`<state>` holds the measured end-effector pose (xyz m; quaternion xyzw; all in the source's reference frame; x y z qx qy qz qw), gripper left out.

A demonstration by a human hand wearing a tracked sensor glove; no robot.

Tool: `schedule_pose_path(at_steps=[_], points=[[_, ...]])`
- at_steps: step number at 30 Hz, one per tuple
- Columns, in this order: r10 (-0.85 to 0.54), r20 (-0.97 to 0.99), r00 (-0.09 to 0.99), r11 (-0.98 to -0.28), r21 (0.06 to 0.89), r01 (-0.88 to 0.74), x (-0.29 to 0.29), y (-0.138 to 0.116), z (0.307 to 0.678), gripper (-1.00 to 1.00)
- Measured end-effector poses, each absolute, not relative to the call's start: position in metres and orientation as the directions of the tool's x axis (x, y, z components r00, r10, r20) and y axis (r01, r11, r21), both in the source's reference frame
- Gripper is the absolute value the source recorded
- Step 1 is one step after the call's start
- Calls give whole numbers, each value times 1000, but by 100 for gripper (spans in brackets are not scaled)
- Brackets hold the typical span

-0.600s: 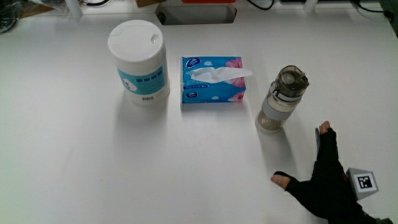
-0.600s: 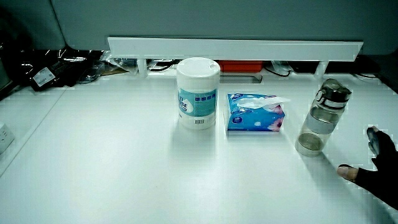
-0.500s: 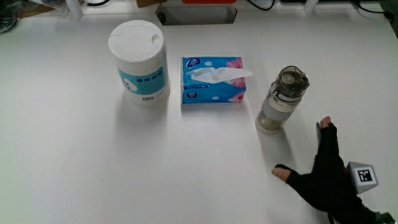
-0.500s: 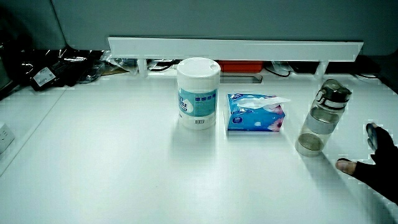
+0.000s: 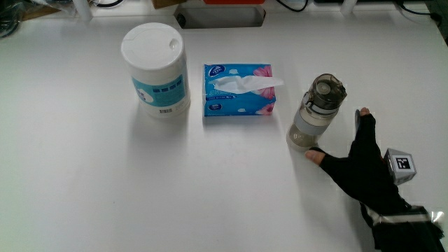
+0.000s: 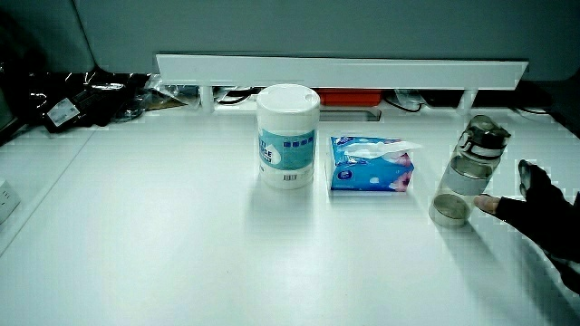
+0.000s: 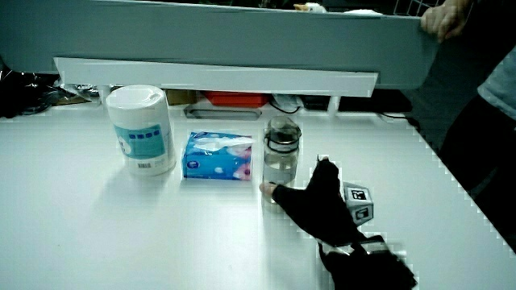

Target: Pick bottle

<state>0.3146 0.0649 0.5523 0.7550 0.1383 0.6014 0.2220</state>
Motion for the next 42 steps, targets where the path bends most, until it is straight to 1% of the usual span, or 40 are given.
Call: schedule_pose_path(at_steps=[1, 2, 13, 17, 18, 20, 28, 32, 34, 40, 42], points=[[480, 851, 212, -863, 502, -63, 311, 62, 550, 0], [481, 848, 225, -861, 504, -60, 315, 60, 558, 0], [521, 836, 171, -847, 532, -23, 306, 41, 575, 0], [546, 820, 173, -832, 555, -6, 305, 36, 583, 0], [536, 829, 159, -839, 545, -13, 303, 35, 581, 0], [548, 822, 157, -831, 556, -9, 302, 34, 583, 0], [536, 834, 129, -840, 543, -19, 299, 30, 589, 0], [545, 833, 101, -836, 549, -15, 297, 31, 588, 0], [536, 841, 76, -842, 539, -24, 298, 31, 591, 0], [503, 864, 24, -864, 503, -12, 295, 32, 591, 27], [488, 873, 29, -873, 488, 4, 295, 33, 591, 36]])
